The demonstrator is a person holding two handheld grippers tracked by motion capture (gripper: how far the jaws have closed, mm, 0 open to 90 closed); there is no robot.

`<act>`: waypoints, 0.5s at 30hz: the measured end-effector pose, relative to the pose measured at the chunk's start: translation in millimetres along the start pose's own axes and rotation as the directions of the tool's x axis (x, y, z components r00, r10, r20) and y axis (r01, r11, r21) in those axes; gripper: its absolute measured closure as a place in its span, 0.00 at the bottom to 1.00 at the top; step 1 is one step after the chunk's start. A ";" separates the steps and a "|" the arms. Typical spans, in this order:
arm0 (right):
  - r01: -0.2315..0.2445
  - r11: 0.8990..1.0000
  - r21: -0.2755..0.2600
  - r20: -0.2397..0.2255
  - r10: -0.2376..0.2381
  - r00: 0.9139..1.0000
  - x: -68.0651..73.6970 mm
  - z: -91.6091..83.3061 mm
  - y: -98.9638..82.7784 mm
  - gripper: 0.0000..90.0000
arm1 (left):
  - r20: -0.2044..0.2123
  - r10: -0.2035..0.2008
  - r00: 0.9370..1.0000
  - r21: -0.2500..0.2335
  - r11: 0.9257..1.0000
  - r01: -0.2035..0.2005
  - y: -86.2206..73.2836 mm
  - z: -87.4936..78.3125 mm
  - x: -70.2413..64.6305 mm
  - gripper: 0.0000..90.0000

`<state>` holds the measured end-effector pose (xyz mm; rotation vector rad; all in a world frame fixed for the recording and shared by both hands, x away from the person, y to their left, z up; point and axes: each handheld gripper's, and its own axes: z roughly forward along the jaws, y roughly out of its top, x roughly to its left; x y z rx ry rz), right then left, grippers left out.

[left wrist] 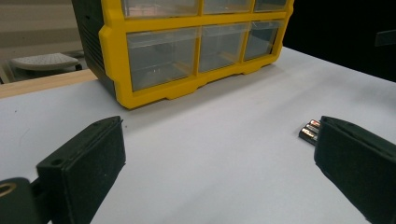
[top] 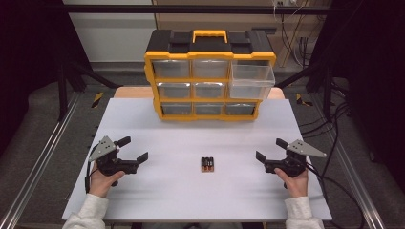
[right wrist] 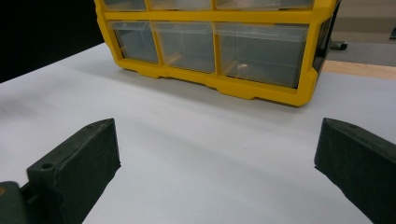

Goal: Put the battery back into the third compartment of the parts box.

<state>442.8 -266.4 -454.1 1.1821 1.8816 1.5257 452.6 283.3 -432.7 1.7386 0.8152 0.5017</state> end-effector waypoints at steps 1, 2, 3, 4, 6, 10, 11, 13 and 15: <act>-0.001 1.000 0.003 0.003 0.001 1.000 0.2 -0.1 0.4 0.01 | 0.000 0.001 1.000 0.001 1.000 -0.001 -0.3 0.0 -0.1 0.02; -0.001 1.000 0.003 0.003 0.001 1.000 0.2 -0.1 0.4 0.01 | 0.000 0.001 1.000 0.002 1.000 -0.001 -0.6 0.1 -0.2 0.02; 0.003 1.000 0.003 0.004 -0.003 1.000 0.7 -0.2 1.1 0.01 | -0.002 0.002 1.000 0.003 1.000 -0.002 -0.7 0.2 -0.2 0.02; 0.005 1.000 0.004 0.005 -0.005 1.000 1.3 -0.1 1.7 0.01 | -0.002 0.001 1.000 0.002 1.000 -0.001 -0.9 0.1 -0.2 0.02; 0.004 1.000 0.002 0.001 -0.004 1.000 2.4 0.1 2.8 0.01 | -0.003 0.000 1.000 0.001 1.000 0.000 -1.2 0.0 0.0 0.02; 0.009 1.000 0.003 0.001 -0.009 1.000 4.7 1.0 5.0 0.01 | -0.003 -0.006 1.000 -0.001 1.000 0.006 -2.0 -0.2 0.8 0.02; 0.016 1.000 0.008 0.005 -0.016 1.000 5.9 1.6 6.0 0.01 | -0.004 -0.006 1.000 -0.001 1.000 0.006 -2.1 -0.3 0.8 0.02; 0.018 1.000 0.008 0.002 -0.018 1.000 7.8 2.5 7.5 0.01 | -0.003 -0.004 1.000 -0.001 1.000 0.004 -2.5 -0.3 0.6 0.02; 0.025 1.000 0.011 0.000 -0.025 1.000 10.7 3.7 9.5 0.01 | -0.003 -0.007 1.000 -0.002 1.000 0.007 -2.9 -0.1 0.9 0.02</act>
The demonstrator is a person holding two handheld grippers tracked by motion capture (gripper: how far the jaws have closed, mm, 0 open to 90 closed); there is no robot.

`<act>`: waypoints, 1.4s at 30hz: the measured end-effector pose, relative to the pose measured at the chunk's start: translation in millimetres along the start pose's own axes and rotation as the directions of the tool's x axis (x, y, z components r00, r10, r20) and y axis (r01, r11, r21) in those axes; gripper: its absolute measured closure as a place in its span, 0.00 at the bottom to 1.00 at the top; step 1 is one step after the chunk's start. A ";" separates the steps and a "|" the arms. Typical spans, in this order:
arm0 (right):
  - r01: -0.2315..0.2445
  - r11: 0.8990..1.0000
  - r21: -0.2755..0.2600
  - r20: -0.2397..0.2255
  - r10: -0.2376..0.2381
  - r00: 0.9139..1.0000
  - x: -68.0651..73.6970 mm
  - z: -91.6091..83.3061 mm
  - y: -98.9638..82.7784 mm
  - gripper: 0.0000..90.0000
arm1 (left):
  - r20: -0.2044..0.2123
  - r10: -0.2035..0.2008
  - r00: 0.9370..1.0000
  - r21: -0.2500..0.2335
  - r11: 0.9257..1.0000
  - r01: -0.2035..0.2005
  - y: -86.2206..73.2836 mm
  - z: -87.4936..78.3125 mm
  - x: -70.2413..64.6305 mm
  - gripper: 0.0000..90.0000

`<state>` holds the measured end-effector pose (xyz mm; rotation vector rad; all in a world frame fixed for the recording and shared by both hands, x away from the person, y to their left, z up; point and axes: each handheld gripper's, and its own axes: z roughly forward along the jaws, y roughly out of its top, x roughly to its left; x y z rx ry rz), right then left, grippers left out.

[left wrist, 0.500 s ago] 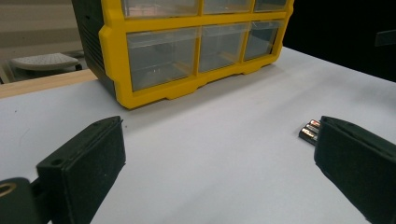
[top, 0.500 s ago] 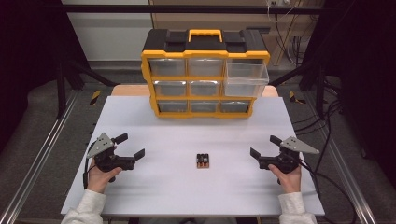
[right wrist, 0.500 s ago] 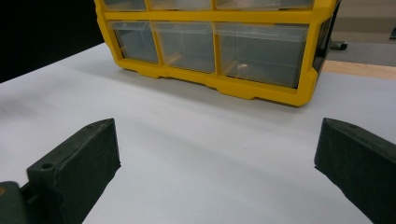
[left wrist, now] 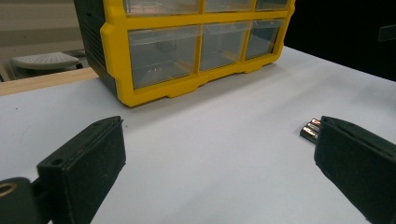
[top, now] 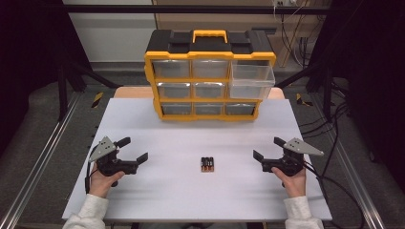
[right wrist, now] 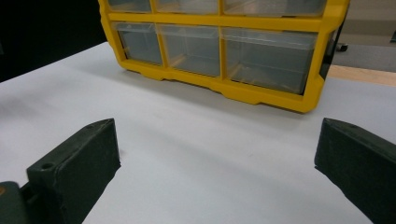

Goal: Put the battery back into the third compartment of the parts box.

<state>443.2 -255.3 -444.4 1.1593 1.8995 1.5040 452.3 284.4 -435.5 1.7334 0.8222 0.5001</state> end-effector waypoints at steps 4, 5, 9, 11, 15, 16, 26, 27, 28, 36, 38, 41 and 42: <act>0.015 1.000 0.007 -0.007 -0.015 1.000 7.1 3.4 4.4 0.01 | 0.000 -0.004 1.000 0.000 1.000 0.004 -0.5 0.2 0.7 0.02; 0.017 1.000 0.011 -0.009 -0.017 1.000 8.6 4.3 5.3 0.01 | 0.000 -0.006 1.000 -0.003 1.000 0.006 -0.4 -0.1 0.7 0.02; 0.031 0.999 0.026 -0.019 -0.030 0.999 16.8 9.6 8.8 0.01 | -0.003 -0.005 1.000 -0.009 1.000 0.005 0.0 -1.3 0.9 0.02; 0.040 0.999 0.032 -0.026 -0.039 0.999 20.9 12.7 10.4 0.01 | -0.003 -0.007 1.000 -0.010 1.000 0.007 -0.1 -1.4 1.2 0.02; 0.046 0.998 0.043 -0.044 -0.044 0.998 29.8 20.1 14.3 0.01 | -0.006 -0.006 1.000 -0.011 1.000 0.005 0.0 -1.7 0.9 0.02; 0.057 0.997 0.048 -0.048 -0.055 0.997 33.0 23.0 15.2 0.01 | -0.008 -0.005 1.000 -0.012 1.000 0.005 0.1 -1.9 0.9 0.02; 0.097 0.989 0.109 -0.091 -0.087 0.992 59.3 47.8 18.6 0.01 | -0.011 -0.003 1.000 -0.008 1.000 0.003 0.0 -1.8 0.7 0.02; 0.095 0.989 0.114 -0.094 -0.085 0.992 61.4 50.2 18.6 0.01 | -0.012 -0.003 1.000 -0.007 1.000 0.003 0.0 -1.7 0.6 0.02; 0.096 0.988 0.124 -0.098 -0.084 0.992 63.5 52.4 18.4 0.01 | -0.013 -0.004 1.000 -0.007 1.000 0.004 0.0 -1.7 0.4 0.02; 0.115 0.974 0.193 -0.111 -0.095 0.989 76.1 70.8 13.9 0.02 | -0.014 -0.007 1.000 -0.008 1.000 0.007 -0.4 -1.2 0.2 0.02; 0.116 0.970 0.212 -0.114 -0.093 0.989 78.8 75.5 12.0 0.02 | -0.013 -0.006 1.000 -0.008 1.000 0.006 -0.6 -1.0 0.1 0.02; 0.121 0.964 0.238 -0.114 -0.096 0.989 82.8 82.9 9.5 0.02 | -0.014 -0.005 1.000 -0.006 1.000 0.005 -0.8 -0.8 -0.2 0.02; 0.125 0.962 0.244 -0.118 -0.099 0.988 83.7 85.6 8.5 0.02 | -0.015 -0.005 1.000 -0.006 1.000 0.005 -0.8 -0.8 -0.2 0.02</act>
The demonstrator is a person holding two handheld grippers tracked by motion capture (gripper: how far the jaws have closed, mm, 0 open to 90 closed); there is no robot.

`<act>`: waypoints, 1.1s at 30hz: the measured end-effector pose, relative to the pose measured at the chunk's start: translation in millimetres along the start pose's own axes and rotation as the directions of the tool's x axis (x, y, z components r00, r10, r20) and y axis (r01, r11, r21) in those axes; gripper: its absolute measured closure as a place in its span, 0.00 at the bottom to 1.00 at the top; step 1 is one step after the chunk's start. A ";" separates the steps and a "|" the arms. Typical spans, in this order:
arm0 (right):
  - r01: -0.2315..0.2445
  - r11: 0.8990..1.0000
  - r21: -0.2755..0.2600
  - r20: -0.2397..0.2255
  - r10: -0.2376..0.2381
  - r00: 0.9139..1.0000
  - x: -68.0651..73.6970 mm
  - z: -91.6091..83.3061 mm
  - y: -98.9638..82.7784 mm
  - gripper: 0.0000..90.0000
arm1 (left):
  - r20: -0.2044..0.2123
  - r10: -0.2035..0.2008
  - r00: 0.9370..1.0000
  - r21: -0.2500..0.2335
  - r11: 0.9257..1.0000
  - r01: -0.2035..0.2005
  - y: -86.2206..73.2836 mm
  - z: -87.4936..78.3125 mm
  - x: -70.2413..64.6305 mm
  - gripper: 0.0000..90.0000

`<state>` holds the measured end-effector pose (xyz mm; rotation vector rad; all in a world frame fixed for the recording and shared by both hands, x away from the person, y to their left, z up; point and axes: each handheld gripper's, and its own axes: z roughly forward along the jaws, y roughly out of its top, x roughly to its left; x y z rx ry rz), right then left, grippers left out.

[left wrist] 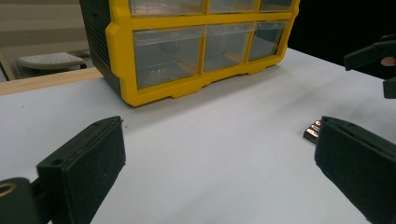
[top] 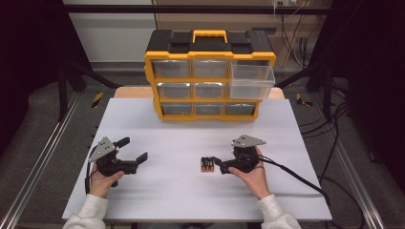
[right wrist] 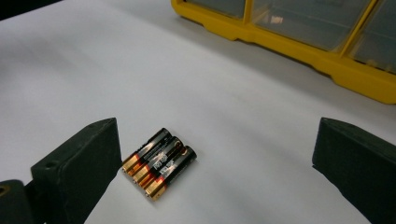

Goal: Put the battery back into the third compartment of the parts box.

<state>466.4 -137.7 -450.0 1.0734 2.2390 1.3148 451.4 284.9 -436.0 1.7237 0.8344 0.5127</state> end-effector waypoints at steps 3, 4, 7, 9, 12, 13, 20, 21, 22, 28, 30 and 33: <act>0.003 1.000 0.027 0.000 -0.003 1.000 3.1 8.6 -0.4 0.03 | -0.002 -0.002 1.000 -0.005 1.000 0.002 0.3 -0.7 0.2 0.02; 0.003 0.999 0.033 -0.005 -0.003 1.000 4.2 12.1 -0.7 0.03 | -0.003 -0.002 1.000 -0.005 1.000 0.002 0.3 -0.9 0.3 0.02; -0.012 0.998 0.059 -0.006 0.012 1.000 6.0 19.8 -2.6 0.04 | -0.003 -0.002 1.000 -0.006 1.000 0.002 0.3 -1.0 0.4 0.02; -0.005 0.997 0.074 0.002 0.005 1.000 6.6 23.8 -4.0 0.05 | -0.002 -0.002 1.000 -0.004 1.000 0.002 0.2 -0.7 0.5 0.02; -0.005 0.996 0.093 0.002 0.004 1.000 8.4 29.6 -6.5 0.07 | -0.003 -0.001 1.000 -0.003 1.000 0.001 0.1 -0.5 0.4 0.02; -0.004 0.995 0.098 0.000 0.004 1.000 8.6 31.2 -7.2 0.08 | -0.004 0.000 1.000 -0.002 1.000 0.000 0.1 -0.5 0.3 0.02; -0.007 0.990 0.141 0.004 0.007 1.000 9.5 38.4 -12.3 0.18 | -0.006 0.001 1.000 -0.001 1.000 -0.001 -0.1 -0.4 0.4 0.02; -0.007 0.990 0.141 0.002 0.007 1.000 9.6 38.9 -12.8 0.22 | -0.005 0.001 1.000 -0.001 1.000 -0.001 -0.1 -0.3 0.4 0.02; -0.006 0.990 0.143 -0.002 0.007 1.000 9.9 39.1 -13.1 0.25 | -0.005 0.001 1.000 -0.001 1.000 -0.001 -0.1 -0.2 0.2 0.02; -0.011 0.985 0.171 -0.039 0.018 0.999 11.4 41.2 -15.6 0.42 | -0.008 0.004 1.000 0.000 1.000 -0.004 -0.1 -0.2 0.0 0.02; -0.009 0.984 0.176 -0.045 0.017 0.999 11.5 41.2 -16.0 0.47 | -0.007 0.003 1.000 0.000 1.000 -0.003 0.0 -0.3 -0.1 0.02; -0.015 0.983 0.183 -0.059 0.026 0.998 11.9 41.4 -16.2 0.53 | -0.008 0.005 1.000 0.002 1.000 -0.005 0.0 -0.3 -0.1 0.02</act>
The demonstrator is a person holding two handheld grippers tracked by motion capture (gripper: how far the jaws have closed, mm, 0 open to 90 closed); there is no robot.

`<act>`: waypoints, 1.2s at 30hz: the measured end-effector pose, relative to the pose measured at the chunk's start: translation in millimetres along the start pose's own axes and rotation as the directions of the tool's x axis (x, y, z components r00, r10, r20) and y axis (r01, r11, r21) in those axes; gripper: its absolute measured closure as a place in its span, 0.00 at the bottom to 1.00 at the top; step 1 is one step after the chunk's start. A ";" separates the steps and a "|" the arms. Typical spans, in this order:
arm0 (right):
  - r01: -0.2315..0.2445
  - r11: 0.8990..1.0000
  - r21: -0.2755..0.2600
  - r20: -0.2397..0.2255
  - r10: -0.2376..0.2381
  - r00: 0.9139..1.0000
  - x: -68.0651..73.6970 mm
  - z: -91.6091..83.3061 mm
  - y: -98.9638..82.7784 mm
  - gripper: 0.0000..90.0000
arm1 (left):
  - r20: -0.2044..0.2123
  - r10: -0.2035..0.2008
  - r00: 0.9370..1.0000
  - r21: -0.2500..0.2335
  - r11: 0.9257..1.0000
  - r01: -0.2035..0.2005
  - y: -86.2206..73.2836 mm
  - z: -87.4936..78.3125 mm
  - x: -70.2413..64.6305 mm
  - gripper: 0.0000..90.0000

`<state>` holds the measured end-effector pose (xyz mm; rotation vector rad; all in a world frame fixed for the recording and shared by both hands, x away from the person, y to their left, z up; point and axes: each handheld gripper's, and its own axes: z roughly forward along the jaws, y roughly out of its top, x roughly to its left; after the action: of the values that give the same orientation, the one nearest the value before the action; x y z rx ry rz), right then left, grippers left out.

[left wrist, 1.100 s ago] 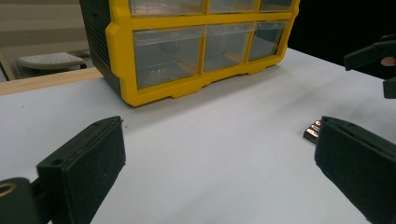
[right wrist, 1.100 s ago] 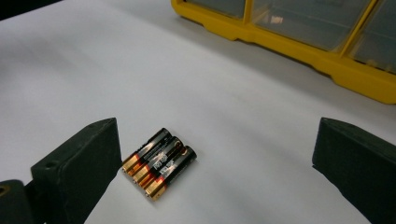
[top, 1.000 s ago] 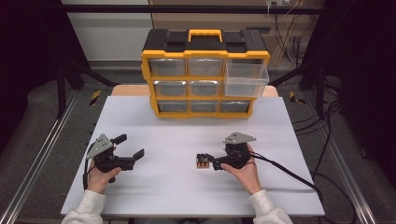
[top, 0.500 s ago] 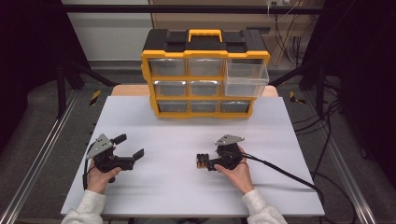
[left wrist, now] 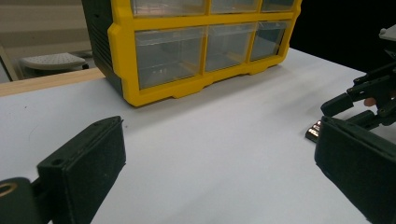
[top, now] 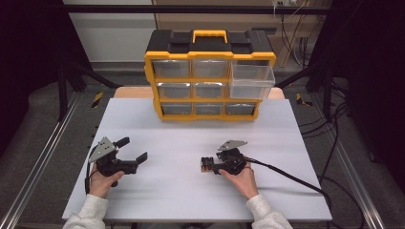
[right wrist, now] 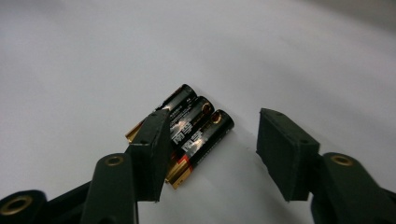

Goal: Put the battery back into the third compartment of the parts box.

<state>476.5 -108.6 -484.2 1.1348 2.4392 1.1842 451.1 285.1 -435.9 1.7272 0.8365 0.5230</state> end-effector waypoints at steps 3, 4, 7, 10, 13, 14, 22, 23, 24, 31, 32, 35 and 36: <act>-0.002 1.000 0.012 -0.006 0.002 1.000 0.1 1.1 -0.7 0.56 | -0.001 0.001 1.000 0.000 1.000 -0.001 0.0 0.1 -0.2 0.02; -0.002 1.000 0.017 -0.008 0.002 1.000 0.2 1.4 -1.0 0.57 | 0.000 0.001 1.000 0.000 1.000 -0.001 0.1 0.1 -0.3 0.02; -0.003 1.000 0.023 -0.022 0.003 1.000 0.2 1.4 -1.0 0.63 | -0.002 0.002 1.000 0.001 1.000 -0.002 0.1 0.1 -0.3 0.02; -0.010 1.000 0.028 -0.030 0.011 0.999 0.3 1.1 -0.8 0.68 | -0.002 0.002 1.000 0.000 1.000 -0.002 0.1 0.1 -0.5 0.02; -0.015 0.999 0.034 -0.033 0.017 0.999 0.3 1.1 -0.7 0.71 | -0.003 0.001 1.000 -0.002 1.000 -0.001 0.2 0.1 -0.7 0.02; -0.014 0.999 0.035 -0.030 0.015 0.999 0.3 1.1 -0.8 0.71 | -0.003 0.001 1.000 -0.002 1.000 -0.001 0.2 0.1 -0.8 0.02; -0.020 0.999 0.046 -0.009 0.020 1.000 -0.2 0.6 -0.6 0.73 | -0.004 0.006 1.000 0.001 1.000 -0.006 0.4 0.2 -1.3 0.02; -0.014 0.999 0.047 -0.003 0.015 1.000 -0.2 1.1 -1.0 0.73 | -0.004 0.007 1.000 0.001 1.000 -0.007 0.4 0.3 -1.4 0.02; -0.015 0.999 0.052 0.003 0.015 1.000 -0.2 1.4 -1.2 0.73 | -0.003 0.008 1.000 0.001 1.000 -0.008 0.4 0.3 -1.5 0.02; -0.015 0.998 0.063 0.007 0.014 1.000 -0.3 1.5 -1.7 0.81 | -0.004 0.006 1.000 -0.001 1.000 -0.006 0.5 0.0 -1.4 0.02; -0.015 0.998 0.063 0.007 0.014 1.000 -0.6 1.4 -1.7 0.82 | -0.004 0.007 1.000 -0.001 1.000 -0.007 0.5 0.0 -1.5 0.02; -0.024 0.998 0.066 0.015 0.023 1.000 -0.4 1.2 -1.6 0.84 | -0.005 0.007 1.000 0.000 1.000 -0.007 0.5 0.1 -1.7 0.02; -0.026 0.997 0.067 0.019 0.025 1.000 -0.4 1.1 -1.6 0.85 | -0.005 0.007 1.000 0.000 1.000 -0.007 0.5 0.1 -1.7 0.02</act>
<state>476.5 -108.9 -486.2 1.1929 2.4755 1.1017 450.2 283.7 -435.3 1.7298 0.8341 0.5327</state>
